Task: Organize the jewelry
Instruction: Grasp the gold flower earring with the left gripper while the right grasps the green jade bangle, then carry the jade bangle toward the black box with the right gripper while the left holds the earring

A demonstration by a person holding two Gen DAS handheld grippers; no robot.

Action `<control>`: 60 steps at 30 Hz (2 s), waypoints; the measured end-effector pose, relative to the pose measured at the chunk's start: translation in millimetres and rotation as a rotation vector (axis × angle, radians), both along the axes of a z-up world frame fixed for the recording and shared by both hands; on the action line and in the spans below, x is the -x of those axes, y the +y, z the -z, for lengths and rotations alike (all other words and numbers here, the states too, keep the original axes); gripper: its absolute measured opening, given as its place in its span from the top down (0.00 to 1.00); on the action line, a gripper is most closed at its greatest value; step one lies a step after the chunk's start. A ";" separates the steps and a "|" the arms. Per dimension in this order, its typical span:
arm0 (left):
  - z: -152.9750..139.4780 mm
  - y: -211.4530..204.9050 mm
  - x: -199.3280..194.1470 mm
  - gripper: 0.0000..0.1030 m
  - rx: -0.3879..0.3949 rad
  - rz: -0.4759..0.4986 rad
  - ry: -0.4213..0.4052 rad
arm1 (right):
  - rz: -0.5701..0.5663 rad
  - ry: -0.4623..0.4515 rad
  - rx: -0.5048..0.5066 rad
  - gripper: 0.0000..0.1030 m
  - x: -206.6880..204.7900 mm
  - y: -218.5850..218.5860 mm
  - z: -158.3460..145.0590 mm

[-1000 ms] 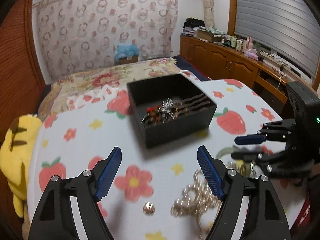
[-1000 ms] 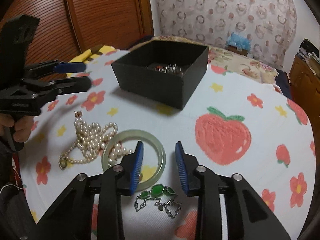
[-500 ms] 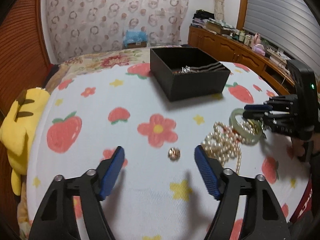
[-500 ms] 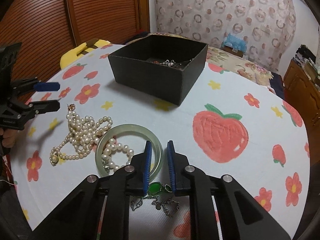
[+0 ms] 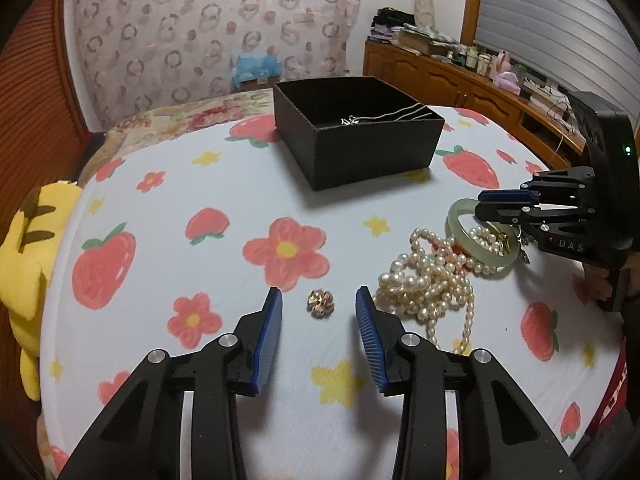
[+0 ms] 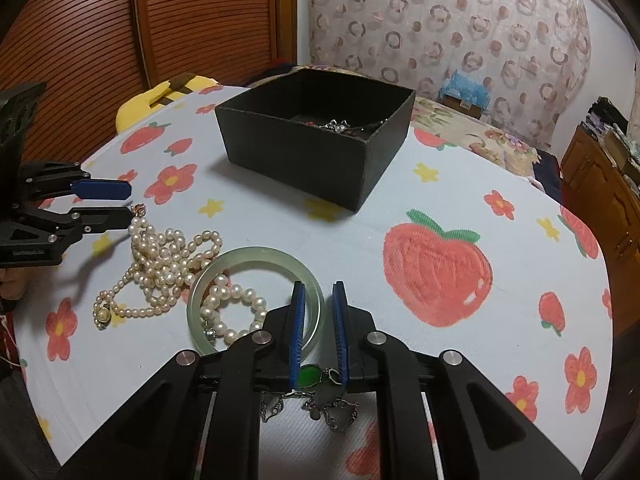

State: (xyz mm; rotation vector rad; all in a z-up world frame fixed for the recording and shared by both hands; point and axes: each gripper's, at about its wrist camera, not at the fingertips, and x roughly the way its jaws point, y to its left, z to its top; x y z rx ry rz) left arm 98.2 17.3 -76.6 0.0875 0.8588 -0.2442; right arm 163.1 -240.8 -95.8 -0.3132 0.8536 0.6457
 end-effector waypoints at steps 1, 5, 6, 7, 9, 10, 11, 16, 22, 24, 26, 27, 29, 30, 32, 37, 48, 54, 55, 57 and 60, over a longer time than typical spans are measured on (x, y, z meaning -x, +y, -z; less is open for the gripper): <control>0.7 -1.1 -1.3 0.67 -0.005 -0.001 0.001 | 0.000 -0.001 0.001 0.85 -0.2 -0.4 -0.1; 4.5 -1.2 -4.8 0.67 -0.003 -0.007 0.016 | 0.000 0.003 -0.003 0.85 -0.6 -0.7 -0.1; 5.2 -1.3 -4.7 0.68 -0.004 -0.006 0.017 | 0.000 0.003 -0.003 0.85 -0.6 -0.7 -0.1; 5.7 -1.4 -4.4 0.70 -0.005 -0.005 0.018 | 0.000 0.004 -0.004 0.85 -0.6 -0.6 -0.1; 6.2 -1.4 -3.8 0.81 -0.009 -0.004 0.015 | 0.000 0.004 -0.004 0.85 -0.2 -0.5 0.1; 6.4 -1.3 -3.6 0.86 -0.007 -0.003 0.016 | 0.000 0.003 -0.003 0.85 -0.1 -0.3 0.0; 6.1 -0.7 -3.6 0.87 0.000 -0.002 0.018 | 0.000 0.003 -0.003 0.85 -0.5 -0.9 -0.1; 0.3 0.1 0.0 0.87 0.017 -0.005 -0.003 | 0.000 0.003 -0.004 0.85 -0.5 -1.0 -0.2; -13.4 -0.1 5.3 0.87 0.044 -0.008 -0.040 | -0.004 0.020 -0.023 0.92 -1.8 -0.3 0.1; -16.6 -0.7 6.2 0.87 0.048 -0.007 -0.049 | -0.006 0.029 -0.043 0.92 -2.1 -0.6 -0.8; -18.5 -1.4 6.8 0.87 0.051 -0.006 -0.054 | -0.007 0.021 -0.056 0.92 -1.1 -0.5 -3.5; -19.5 -2.0 7.3 0.87 0.051 -0.005 -0.057 | -0.009 0.016 -0.061 0.92 0.1 0.2 -5.5; -21.7 -3.4 8.2 0.87 0.051 -0.001 -0.063 | -0.011 0.006 -0.068 0.92 1.8 1.4 -9.0; -22.3 -3.8 8.2 0.87 0.051 0.000 -0.065 | -0.014 -0.002 -0.070 0.92 3.0 2.0 -12.0; -24.4 -4.4 8.1 0.87 0.053 0.001 -0.071 | -0.017 -0.016 -0.082 0.92 4.6 2.7 -19.1; -27.2 -4.9 6.2 0.87 0.057 -0.001 -0.079 | -0.015 -0.033 -0.115 0.92 3.2 -1.9 -35.8; -36.0 -5.9 -4.7 0.87 0.067 0.000 -0.103 | 0.019 -0.085 -0.125 0.92 -19.7 4.5 -56.1; -45.4 -6.9 -14.6 0.87 0.079 0.001 -0.120 | 0.074 -0.102 -0.155 0.92 -50.1 9.6 -66.0; -47.0 -6.9 -16.5 0.87 0.080 0.001 -0.122 | 0.085 -0.102 -0.158 0.92 -55.9 10.4 -67.3; -52.3 -7.2 -20.7 0.87 0.081 -0.001 -0.131 | 0.108 -0.104 -0.159 0.92 -68.4 13.5 -69.8; -59.7 -8.2 -26.3 0.87 0.077 -0.006 -0.146 | 0.132 -0.095 -0.171 0.92 -85.1 16.2 -72.4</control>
